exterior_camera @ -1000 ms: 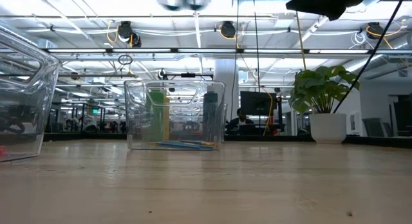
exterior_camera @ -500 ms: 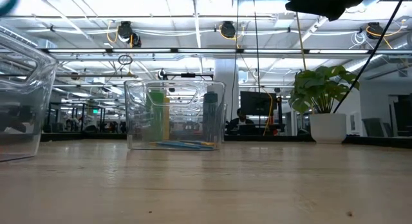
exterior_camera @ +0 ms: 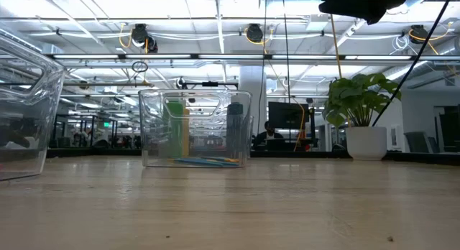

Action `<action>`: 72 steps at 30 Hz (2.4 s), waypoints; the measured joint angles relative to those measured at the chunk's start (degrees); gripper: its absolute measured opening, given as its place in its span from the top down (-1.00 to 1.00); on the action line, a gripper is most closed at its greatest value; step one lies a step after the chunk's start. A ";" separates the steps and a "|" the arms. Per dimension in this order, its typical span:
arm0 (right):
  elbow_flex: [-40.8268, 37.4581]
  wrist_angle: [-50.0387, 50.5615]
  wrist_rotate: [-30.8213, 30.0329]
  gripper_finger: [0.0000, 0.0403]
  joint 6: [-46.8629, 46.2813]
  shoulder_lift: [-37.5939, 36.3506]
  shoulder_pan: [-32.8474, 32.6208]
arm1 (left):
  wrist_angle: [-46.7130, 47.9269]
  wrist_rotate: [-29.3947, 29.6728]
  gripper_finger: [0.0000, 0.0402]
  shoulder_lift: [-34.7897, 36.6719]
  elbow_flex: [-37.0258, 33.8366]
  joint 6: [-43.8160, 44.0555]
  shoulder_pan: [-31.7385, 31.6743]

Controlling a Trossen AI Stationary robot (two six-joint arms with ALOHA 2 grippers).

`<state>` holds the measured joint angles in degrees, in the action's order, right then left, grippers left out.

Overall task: Pick & Place Paint Supplies
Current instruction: Put the blue scissors into the bottom transparent bin, then return to Home Position

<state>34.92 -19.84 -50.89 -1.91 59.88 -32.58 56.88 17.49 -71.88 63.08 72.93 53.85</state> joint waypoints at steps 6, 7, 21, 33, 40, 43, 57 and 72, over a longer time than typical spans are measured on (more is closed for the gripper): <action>0.00 0.00 0.00 0.11 0.14 0.00 0.00 | 3.51 -8.87 0.97 -1.35 -0.27 3.90 1.02; 0.00 0.00 0.00 0.11 0.14 0.00 0.00 | 3.42 -11.40 0.97 -1.84 -0.30 4.75 1.02; -0.02 0.00 0.00 0.13 -0.33 0.02 0.00 | 2.95 -24.52 0.91 -6.53 -0.30 4.17 -0.74; -0.02 0.02 0.02 0.12 -0.43 0.02 -0.02 | 3.33 -23.01 0.29 -8.65 -0.30 1.24 -5.01; -0.02 0.02 0.02 0.14 -0.17 0.02 -0.02 | 2.96 -21.70 0.04 -8.63 -0.30 -4.23 -9.72; -0.02 0.02 0.02 0.13 1.09 0.02 -0.02 | 2.78 -22.26 -0.01 -8.63 -0.01 -8.47 -12.25; -0.02 0.00 0.03 0.13 1.51 0.04 -0.02 | -11.27 -4.97 -0.03 -8.63 14.73 -52.23 -25.25; -0.02 -0.01 0.03 0.12 1.51 0.04 -0.02 | -12.31 -0.45 -0.03 -7.74 27.85 -83.28 -34.03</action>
<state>34.89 -19.85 -50.86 -0.40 59.92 -32.60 44.56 17.04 -79.61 90.94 -10.34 19.82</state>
